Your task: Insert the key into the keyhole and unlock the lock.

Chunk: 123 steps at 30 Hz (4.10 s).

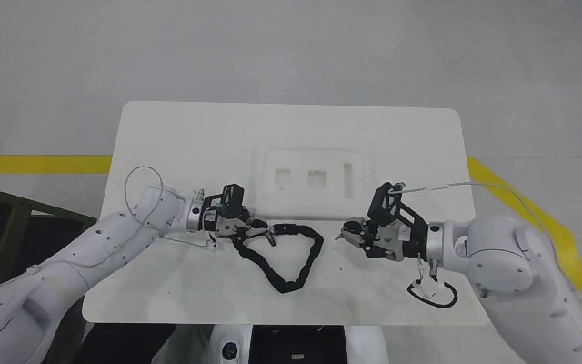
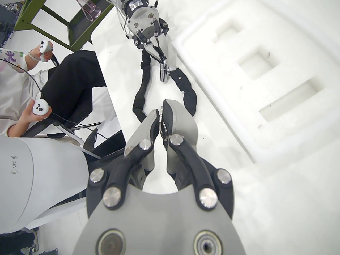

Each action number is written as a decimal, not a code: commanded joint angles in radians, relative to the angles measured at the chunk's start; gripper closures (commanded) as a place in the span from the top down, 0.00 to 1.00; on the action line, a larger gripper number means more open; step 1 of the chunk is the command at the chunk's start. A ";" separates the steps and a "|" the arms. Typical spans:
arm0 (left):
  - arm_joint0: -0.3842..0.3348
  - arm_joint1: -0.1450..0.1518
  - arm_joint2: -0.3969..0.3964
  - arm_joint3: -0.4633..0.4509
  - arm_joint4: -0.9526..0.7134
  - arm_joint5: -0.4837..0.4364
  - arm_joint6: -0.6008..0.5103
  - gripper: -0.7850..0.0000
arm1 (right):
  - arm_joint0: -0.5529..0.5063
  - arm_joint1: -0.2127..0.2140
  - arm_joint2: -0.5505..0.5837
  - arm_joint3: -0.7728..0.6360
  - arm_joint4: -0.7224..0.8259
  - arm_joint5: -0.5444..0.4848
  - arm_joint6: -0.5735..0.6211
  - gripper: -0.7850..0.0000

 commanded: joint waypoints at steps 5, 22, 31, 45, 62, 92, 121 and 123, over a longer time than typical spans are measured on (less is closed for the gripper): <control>0.043 0.030 -0.059 -0.047 -0.071 0.023 -0.116 0.31 | -0.006 0.002 0.001 -0.005 -0.007 -0.004 -0.011 0.00; 0.100 0.117 -0.218 -0.359 0.071 -0.023 -0.366 0.83 | -0.016 0.009 0.004 -0.026 -0.022 -0.036 -0.032 0.00; 0.086 0.127 -0.266 -0.530 0.175 -0.072 -0.571 0.82 | -0.019 0.013 0.007 -0.032 -0.024 -0.049 -0.041 0.00; -0.026 0.082 -0.152 -0.627 0.213 -0.074 -0.862 0.71 | -0.034 0.022 0.046 -0.021 -0.006 -0.068 -0.057 0.00; -0.144 -0.006 0.023 -0.631 0.215 -0.074 -1.068 0.65 | -0.140 0.046 0.211 -0.026 0.054 -0.110 -0.056 0.00; -0.179 -0.081 0.063 -0.524 0.081 -0.070 -1.190 0.00 | -0.138 0.056 0.185 -0.019 0.053 -0.117 -0.080 0.00; 0.198 0.087 -0.300 -0.423 0.099 0.171 -0.227 0.00 | -0.121 0.062 0.154 -0.036 0.056 -0.099 -0.100 0.00; 0.223 0.089 -0.310 -0.407 0.131 0.206 -0.133 0.00 | -0.117 0.061 0.146 -0.043 0.058 -0.094 -0.102 0.00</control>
